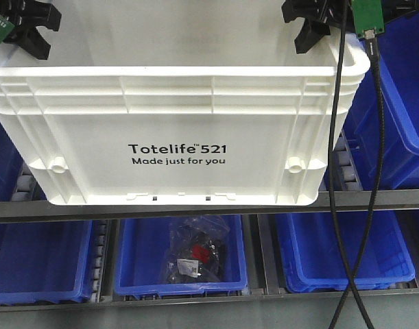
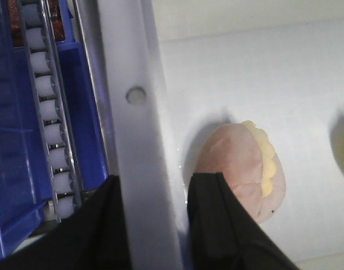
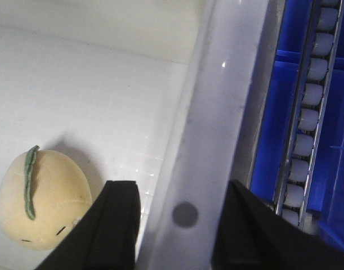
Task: Place moving items into box and shelve
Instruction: 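Hold the crate level above the shelf's roller track with both grippers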
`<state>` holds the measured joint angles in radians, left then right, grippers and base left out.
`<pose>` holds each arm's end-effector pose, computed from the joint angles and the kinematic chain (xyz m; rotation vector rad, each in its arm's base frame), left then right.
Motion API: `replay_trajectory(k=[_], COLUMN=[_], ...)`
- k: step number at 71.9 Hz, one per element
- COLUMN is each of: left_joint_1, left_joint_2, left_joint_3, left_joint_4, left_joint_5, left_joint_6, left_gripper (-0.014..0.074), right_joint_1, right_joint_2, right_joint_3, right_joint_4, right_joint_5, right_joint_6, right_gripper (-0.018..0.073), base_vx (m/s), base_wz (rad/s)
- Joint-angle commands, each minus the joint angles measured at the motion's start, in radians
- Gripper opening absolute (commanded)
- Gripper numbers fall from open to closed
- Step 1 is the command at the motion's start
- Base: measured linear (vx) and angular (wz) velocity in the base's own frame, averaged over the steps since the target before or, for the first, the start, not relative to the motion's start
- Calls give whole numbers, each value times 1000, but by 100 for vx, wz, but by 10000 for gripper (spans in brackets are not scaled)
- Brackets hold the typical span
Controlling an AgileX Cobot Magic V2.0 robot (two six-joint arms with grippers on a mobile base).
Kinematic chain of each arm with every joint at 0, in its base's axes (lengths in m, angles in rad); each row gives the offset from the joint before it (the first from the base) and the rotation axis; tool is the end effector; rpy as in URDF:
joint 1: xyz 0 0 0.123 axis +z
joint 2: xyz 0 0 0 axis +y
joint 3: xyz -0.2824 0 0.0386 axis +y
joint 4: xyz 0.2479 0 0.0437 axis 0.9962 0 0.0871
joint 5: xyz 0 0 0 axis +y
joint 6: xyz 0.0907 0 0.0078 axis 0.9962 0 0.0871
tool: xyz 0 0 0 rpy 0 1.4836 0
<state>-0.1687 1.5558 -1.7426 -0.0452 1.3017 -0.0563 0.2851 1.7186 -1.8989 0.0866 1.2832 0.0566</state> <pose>0.3116 -0.0571 0.4170 0.1464 2.5994 -0.1421 0.3468 0.1095 0.4070 -0.2952 2.5826 0.2413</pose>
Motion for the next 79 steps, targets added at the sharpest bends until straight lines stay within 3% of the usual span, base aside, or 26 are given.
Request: replay_trajectory(k=[1, 79], left_joint_1=[-1, -1], left_joint_2=[-57, -57], left_joint_3=[-36, -36], left_joint_4=[-8, -8], left_joint_5=[-96, -96], left_joint_6=[9, 9], left_gripper=[-1, -1], right_joint_1=[0, 0], right_joint_2=[-65, -65], right_joint_3=[-40, -40], right_joint_4=[21, 21], right_joint_5=[-1, -1], right_joint_6=[-25, -25], right_gripper=[-3, -3], base_vx=[5, 2], base_wz=[0, 0])
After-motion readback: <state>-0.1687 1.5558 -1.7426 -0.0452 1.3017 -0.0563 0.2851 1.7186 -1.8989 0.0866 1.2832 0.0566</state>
